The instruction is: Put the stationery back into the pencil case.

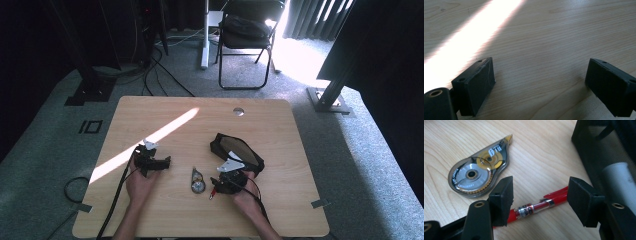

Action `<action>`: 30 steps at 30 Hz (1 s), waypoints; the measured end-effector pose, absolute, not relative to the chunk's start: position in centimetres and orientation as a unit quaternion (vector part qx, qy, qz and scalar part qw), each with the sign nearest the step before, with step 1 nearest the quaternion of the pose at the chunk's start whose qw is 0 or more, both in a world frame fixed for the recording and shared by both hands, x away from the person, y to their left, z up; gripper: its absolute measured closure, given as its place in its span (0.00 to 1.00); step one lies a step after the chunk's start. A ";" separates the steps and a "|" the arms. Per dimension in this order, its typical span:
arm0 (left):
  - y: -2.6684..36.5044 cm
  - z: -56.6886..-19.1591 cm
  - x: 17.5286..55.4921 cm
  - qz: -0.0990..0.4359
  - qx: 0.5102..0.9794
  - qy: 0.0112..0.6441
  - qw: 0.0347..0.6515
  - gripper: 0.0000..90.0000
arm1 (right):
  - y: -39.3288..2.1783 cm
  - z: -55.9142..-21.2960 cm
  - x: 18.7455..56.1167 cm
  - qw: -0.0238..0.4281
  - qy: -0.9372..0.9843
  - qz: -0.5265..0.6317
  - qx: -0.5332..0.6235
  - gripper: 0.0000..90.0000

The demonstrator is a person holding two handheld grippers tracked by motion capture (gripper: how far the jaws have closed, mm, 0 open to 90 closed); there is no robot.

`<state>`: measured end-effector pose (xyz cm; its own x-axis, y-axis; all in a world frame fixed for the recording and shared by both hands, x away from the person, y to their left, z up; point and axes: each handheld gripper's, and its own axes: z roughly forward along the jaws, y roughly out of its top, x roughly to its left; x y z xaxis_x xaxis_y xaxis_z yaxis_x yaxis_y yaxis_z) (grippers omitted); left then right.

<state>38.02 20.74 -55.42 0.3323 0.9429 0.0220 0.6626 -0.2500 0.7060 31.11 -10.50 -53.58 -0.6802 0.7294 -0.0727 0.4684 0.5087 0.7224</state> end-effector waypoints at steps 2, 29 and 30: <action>20.7 -55.4 38.0 0.229 0.757 0.530 0.306 0.10 | -10.5 -53.9 31.2 0.185 0.850 0.344 0.354 0.43; 20.7 -55.4 38.0 0.229 0.757 0.530 0.306 0.10 | -11.4 -54.6 31.7 0.158 0.857 0.328 0.366 0.85; 20.7 -55.4 38.0 0.229 0.757 0.530 0.306 0.10 | -11.4 -54.5 31.8 0.155 0.857 0.326 0.366 0.86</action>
